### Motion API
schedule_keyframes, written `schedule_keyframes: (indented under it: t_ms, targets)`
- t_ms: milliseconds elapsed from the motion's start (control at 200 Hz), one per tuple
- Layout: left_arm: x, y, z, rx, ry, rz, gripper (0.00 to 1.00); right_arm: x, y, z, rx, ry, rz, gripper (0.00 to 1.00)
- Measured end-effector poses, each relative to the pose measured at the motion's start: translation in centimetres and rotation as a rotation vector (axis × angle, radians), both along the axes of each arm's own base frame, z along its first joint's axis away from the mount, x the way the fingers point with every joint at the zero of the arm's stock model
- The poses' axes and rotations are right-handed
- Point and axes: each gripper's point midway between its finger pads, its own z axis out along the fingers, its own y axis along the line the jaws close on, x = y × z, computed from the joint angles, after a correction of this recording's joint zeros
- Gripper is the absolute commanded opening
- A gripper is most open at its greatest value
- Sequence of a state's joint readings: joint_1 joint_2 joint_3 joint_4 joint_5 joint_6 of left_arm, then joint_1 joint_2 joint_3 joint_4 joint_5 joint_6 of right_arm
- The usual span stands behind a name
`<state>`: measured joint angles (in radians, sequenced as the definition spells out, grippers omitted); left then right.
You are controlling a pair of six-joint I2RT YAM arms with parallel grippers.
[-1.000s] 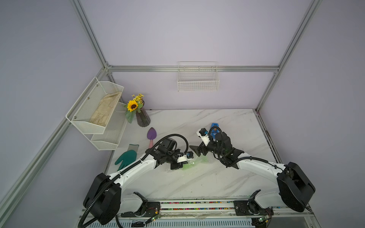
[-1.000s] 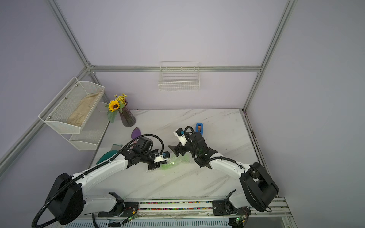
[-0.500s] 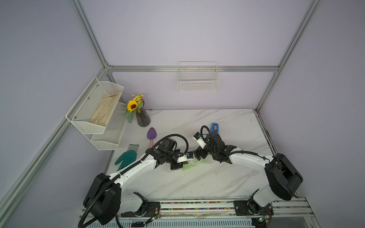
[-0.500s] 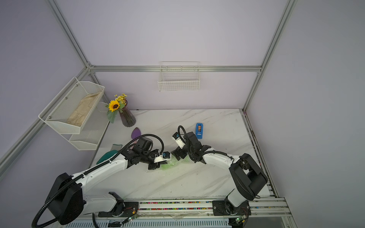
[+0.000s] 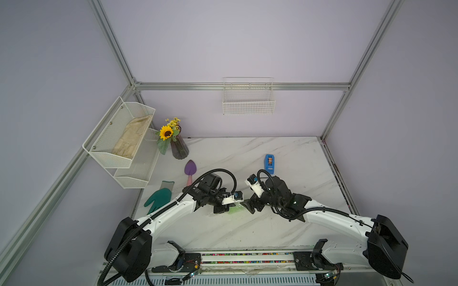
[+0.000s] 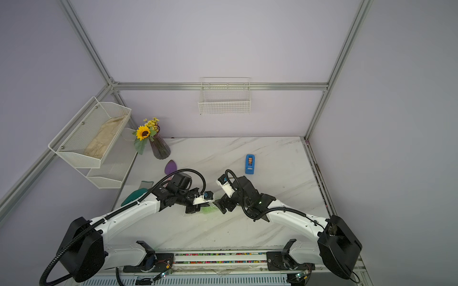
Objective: Wrap wine glasses in bubble wrap
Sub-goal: Stick the tape on the bubble wrap, then pick up the bubble wrap from the center of the board.
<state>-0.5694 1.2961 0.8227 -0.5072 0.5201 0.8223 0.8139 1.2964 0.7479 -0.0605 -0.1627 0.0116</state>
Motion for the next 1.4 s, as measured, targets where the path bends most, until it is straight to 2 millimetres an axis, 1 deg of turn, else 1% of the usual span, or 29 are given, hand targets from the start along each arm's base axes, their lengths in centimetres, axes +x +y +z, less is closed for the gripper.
schedule_keyframes:
  t_ms: [125, 180, 285, 415, 555, 620, 660, 715, 850, 890, 930, 1000, 1155, 1220, 1310, 1355, 1400]
  targets:
    - [0.0, 0.0, 0.0, 0.000, -0.001, 0.001, 0.06, -0.2, 0.3, -2.3, -0.054, 0.047, -0.022, 0.96]
    - [0.0, 0.0, 0.0, 0.001, -0.001, 0.001, 0.06, -0.2, 0.1, -2.9, -0.072, 0.056, -0.037, 0.96]
    - [0.1, 0.1, 0.1, 0.001, -0.005, 0.003, 0.06, 0.2, -0.3, -3.0, -0.098, 0.050, -0.078, 0.96]
    - [0.2, 0.2, 0.4, -0.002, -0.017, 0.010, 0.06, 1.2, -0.6, -2.6, -0.129, 0.026, -0.130, 0.96]
    - [0.4, 0.4, 0.5, 0.005, -0.027, 0.020, 0.06, 2.2, -0.7, -3.8, -0.194, 0.012, -0.152, 0.96]
    - [0.4, 0.5, 0.4, 0.010, -0.026, 0.023, 0.05, 2.2, -0.6, -3.7, -0.205, -0.003, -0.141, 0.96]
    - [0.4, 0.6, 0.4, 0.009, -0.027, 0.024, 0.05, 2.1, -0.7, -3.3, -0.210, -0.023, -0.127, 0.96]
    - [0.4, 0.6, 0.6, 0.006, -0.035, 0.023, 0.05, 1.9, -0.9, -2.2, -0.208, -0.065, -0.102, 0.96]
    - [0.4, 0.7, 1.3, -0.006, -0.056, 0.022, 0.05, 0.9, -1.3, 2.7, -0.181, -0.240, 0.006, 0.96]
    - [0.4, 0.6, 1.5, -0.010, -0.059, 0.020, 0.05, 0.6, -1.4, 3.5, -0.191, -0.287, 0.045, 0.95]
    - [0.4, 0.6, 1.5, -0.012, -0.060, 0.020, 0.05, 0.3, -1.5, 3.7, -0.219, -0.328, 0.091, 0.95]
    - [0.4, 0.6, 1.6, -0.016, -0.060, 0.019, 0.05, -0.3, -1.7, 3.0, -0.286, -0.366, 0.177, 0.97]
    - [0.2, 0.9, 1.4, -0.018, -0.049, 0.020, 0.05, -1.2, -2.1, 1.1, -0.417, -0.471, 0.340, 0.97]
    - [0.1, 1.0, 1.2, -0.016, -0.043, 0.021, 0.05, -1.1, -2.2, 0.3, -0.463, -0.512, 0.391, 0.97]
    - [0.3, 1.6, 0.8, 0.001, -0.032, 0.042, 0.05, -0.9, -1.8, -1.0, -0.506, -0.538, 0.453, 0.97]
    - [0.5, 2.0, 0.7, 0.010, -0.028, 0.055, 0.05, -0.5, -1.6, -1.6, -0.524, -0.551, 0.468, 0.97]
    - [0.4, 2.0, 0.8, 0.008, -0.034, 0.050, 0.05, -0.1, -1.5, -2.8, -0.552, -0.546, 0.485, 0.97]
